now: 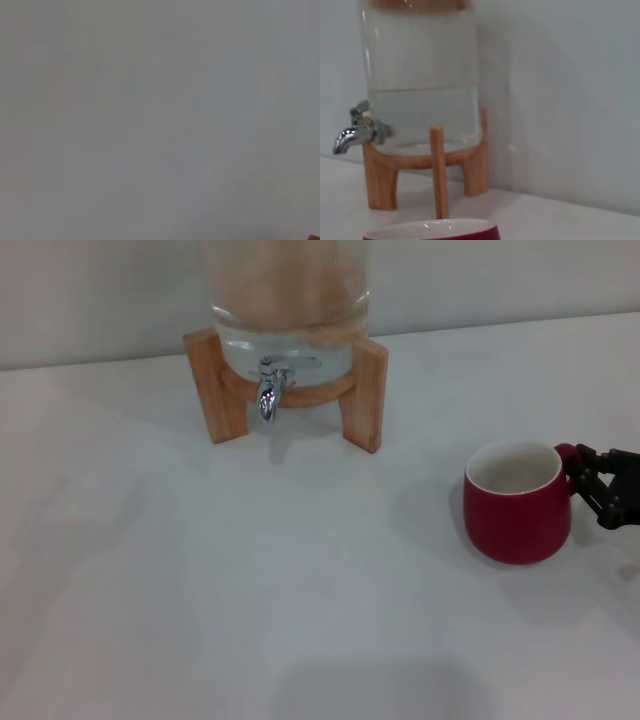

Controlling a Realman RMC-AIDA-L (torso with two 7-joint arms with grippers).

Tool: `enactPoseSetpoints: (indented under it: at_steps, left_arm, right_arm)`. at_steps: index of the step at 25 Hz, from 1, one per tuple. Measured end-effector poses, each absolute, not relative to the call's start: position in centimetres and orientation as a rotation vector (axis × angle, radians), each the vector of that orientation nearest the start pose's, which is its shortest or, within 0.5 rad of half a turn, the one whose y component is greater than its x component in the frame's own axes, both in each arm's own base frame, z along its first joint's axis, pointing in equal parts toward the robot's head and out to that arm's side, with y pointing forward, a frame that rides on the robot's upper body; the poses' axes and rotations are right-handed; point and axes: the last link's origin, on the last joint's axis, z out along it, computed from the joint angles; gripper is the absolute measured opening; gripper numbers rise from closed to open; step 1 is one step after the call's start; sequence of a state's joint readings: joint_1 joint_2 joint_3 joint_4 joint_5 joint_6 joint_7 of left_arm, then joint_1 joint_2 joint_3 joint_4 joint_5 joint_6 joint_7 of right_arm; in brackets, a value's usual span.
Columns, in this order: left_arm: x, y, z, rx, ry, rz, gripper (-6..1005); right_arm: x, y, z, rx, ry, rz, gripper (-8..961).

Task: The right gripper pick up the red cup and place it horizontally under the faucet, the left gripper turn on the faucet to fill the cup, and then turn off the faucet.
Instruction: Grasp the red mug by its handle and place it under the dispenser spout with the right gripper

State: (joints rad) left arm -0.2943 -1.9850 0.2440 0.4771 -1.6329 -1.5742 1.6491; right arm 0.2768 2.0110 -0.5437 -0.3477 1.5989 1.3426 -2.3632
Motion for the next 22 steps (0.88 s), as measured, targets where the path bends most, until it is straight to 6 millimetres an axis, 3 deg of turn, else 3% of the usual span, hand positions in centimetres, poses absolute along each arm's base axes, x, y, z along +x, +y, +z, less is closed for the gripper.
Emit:
enactPoseSetpoints:
  at_steps: [22]
  left_arm:
    - [-36.1, 28.3, 12.5, -1.681, -0.961, -1.308, 846]
  right_arm:
    - [36.0, 28.4, 1.7, -2.086, 0.56, 0.733, 138]
